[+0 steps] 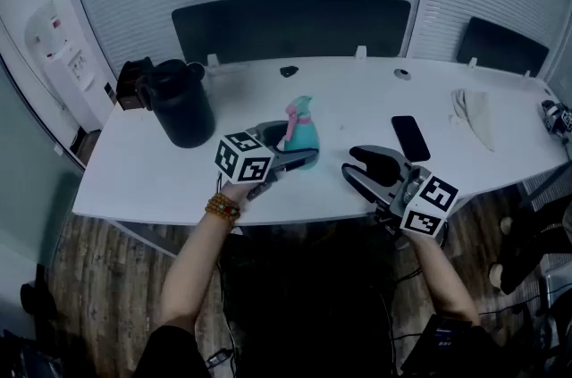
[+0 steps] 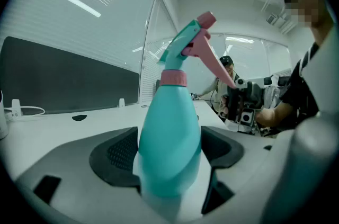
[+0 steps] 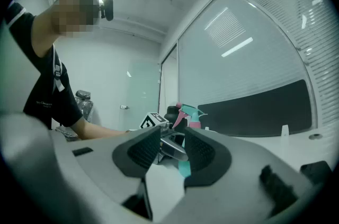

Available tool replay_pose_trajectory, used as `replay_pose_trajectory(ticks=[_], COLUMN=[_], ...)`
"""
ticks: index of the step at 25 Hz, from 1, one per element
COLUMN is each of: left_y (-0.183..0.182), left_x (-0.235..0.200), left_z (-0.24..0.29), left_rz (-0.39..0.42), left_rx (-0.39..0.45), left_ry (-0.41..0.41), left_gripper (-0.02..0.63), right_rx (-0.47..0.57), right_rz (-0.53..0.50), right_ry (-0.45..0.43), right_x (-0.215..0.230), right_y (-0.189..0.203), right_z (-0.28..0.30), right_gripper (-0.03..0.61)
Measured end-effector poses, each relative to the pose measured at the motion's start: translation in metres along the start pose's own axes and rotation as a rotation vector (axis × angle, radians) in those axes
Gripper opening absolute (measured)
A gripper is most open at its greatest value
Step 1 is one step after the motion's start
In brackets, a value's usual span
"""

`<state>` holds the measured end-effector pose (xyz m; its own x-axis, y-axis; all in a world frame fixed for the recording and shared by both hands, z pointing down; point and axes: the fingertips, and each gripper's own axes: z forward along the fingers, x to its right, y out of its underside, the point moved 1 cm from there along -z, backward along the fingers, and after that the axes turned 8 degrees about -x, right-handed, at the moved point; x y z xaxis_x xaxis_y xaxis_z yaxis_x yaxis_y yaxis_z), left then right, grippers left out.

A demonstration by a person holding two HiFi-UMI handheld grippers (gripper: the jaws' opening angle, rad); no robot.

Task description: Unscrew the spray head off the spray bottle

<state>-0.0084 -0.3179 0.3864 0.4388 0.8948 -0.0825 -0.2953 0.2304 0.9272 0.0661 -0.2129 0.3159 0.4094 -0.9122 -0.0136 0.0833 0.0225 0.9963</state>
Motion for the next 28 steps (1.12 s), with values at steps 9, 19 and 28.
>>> replay_pose_trajectory(ticks=[9, 19, 28], left_y=[-0.005, -0.005, -0.008], left_x=[-0.006, -0.007, -0.023], left_z=[-0.001, -0.002, 0.004], left_rz=[0.016, 0.005, -0.080], left_rx=[-0.005, -0.006, 0.009], left_ry=[-0.011, -0.015, -0.236], left_gripper=[0.356, 0.356, 0.356], right_rx=[-0.055, -0.167, -0.184], right_rz=[-0.036, -0.136, -0.051], right_ry=[0.004, 0.000, 0.179], right_x=[0.017, 0.043, 0.047], right_y=[0.003, -0.029, -0.045], right_z=[0.021, 0.086, 0.113], right_gripper=[0.124, 0.213, 0.292])
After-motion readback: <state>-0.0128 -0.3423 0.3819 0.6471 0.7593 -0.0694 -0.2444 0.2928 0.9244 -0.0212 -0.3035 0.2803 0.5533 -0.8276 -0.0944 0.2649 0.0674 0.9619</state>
